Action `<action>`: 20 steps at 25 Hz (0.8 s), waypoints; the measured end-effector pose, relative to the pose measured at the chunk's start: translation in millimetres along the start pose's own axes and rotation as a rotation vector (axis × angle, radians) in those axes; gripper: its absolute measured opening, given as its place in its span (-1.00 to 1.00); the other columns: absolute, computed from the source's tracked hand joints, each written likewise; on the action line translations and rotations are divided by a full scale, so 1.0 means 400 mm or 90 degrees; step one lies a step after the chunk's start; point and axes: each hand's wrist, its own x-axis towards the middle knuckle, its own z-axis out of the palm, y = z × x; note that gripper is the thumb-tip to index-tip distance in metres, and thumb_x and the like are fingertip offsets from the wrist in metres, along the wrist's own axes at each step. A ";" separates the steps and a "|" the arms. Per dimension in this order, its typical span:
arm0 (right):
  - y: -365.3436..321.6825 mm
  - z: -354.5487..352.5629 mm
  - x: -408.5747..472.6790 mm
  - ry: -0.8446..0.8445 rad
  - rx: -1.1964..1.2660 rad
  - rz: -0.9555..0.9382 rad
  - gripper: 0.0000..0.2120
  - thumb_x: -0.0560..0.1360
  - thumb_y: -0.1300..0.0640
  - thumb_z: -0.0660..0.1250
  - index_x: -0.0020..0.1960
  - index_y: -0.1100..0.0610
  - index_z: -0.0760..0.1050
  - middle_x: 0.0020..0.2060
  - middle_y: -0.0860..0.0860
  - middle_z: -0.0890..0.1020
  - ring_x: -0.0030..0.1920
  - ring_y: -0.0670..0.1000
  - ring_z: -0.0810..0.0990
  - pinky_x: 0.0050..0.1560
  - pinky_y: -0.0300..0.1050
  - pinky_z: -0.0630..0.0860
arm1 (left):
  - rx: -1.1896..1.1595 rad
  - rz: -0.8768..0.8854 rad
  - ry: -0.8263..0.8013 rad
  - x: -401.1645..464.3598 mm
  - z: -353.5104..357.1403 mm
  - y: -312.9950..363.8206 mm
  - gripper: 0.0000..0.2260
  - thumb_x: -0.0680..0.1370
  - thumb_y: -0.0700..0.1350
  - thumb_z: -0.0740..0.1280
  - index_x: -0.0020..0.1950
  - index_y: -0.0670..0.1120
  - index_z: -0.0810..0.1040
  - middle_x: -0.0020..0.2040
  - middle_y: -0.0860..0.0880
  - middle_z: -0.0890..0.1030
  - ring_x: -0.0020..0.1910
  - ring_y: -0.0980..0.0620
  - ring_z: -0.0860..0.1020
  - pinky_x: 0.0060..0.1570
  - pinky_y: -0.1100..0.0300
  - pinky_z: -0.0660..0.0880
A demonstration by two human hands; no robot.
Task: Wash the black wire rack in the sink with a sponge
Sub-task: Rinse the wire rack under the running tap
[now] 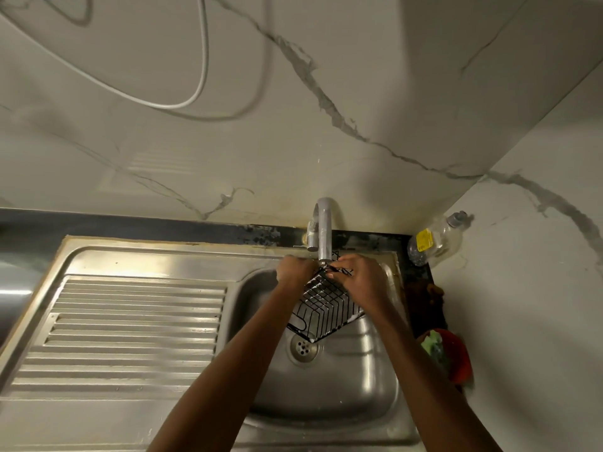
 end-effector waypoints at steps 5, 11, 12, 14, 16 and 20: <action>-0.052 0.053 0.017 -0.062 -0.096 0.028 -0.77 0.44 -0.09 0.54 0.08 -0.10 0.70 -0.14 -0.13 0.74 -0.27 -0.18 0.63 -0.25 -0.15 0.61 | -0.352 0.004 0.042 -0.041 -0.006 0.009 -0.95 0.58 -0.26 0.42 -0.03 -0.19 0.69 -0.09 -0.13 0.73 -0.11 -0.03 0.71 -0.12 0.15 0.68; -0.011 0.063 -0.011 0.018 -0.029 0.155 -0.83 0.41 -0.07 0.55 -0.03 -0.05 0.73 -0.22 -0.08 0.74 -0.25 -0.07 0.67 -0.22 -0.12 0.61 | -0.635 -0.156 -0.158 -0.017 0.080 0.072 -0.65 0.71 -0.12 0.12 0.13 -0.32 0.61 -0.34 -0.07 0.60 -0.55 0.10 0.44 -0.62 0.30 0.34; -0.003 0.054 -0.019 0.038 -0.011 0.171 -0.85 0.41 -0.02 0.56 -0.05 -0.02 0.74 -0.22 -0.08 0.75 -0.24 -0.06 0.68 -0.22 -0.16 0.58 | -0.644 -0.158 -0.168 -0.015 0.098 0.076 -0.63 0.72 -0.06 0.12 0.06 -0.27 0.62 -0.40 -0.02 0.56 -0.60 0.12 0.38 -0.65 0.30 0.28; 0.006 0.044 -0.031 0.063 0.020 0.190 -0.88 0.40 0.02 0.58 -0.07 -0.01 0.75 -0.24 -0.09 0.75 -0.25 -0.10 0.67 -0.28 -0.25 0.48 | -0.661 -0.190 -0.134 -0.011 0.119 0.078 -0.66 0.72 0.02 0.16 -0.03 -0.15 0.61 -0.39 0.01 0.54 -0.56 0.10 0.37 -0.63 0.34 0.29; 0.005 0.038 -0.041 0.070 0.032 0.195 -0.89 0.40 0.02 0.58 -0.08 -0.01 0.76 -0.25 -0.09 0.75 -0.30 -0.15 0.64 -0.32 -0.31 0.43 | -0.662 -0.213 -0.113 -0.015 0.127 0.079 -0.76 0.71 0.01 0.24 -0.03 -0.09 0.59 -0.32 -0.01 0.52 -0.47 0.08 0.42 -0.55 0.34 0.39; -0.011 0.047 -0.054 0.016 -0.039 0.178 -0.91 0.44 0.05 0.53 -0.09 0.03 0.75 -0.22 -0.03 0.75 -0.25 -0.07 0.66 -0.31 -0.27 0.41 | -0.402 -0.092 -0.012 -0.041 0.126 0.054 -0.92 0.60 -0.20 0.40 0.03 -0.09 0.52 -0.09 -0.07 0.60 -0.16 -0.01 0.61 -0.22 0.15 0.60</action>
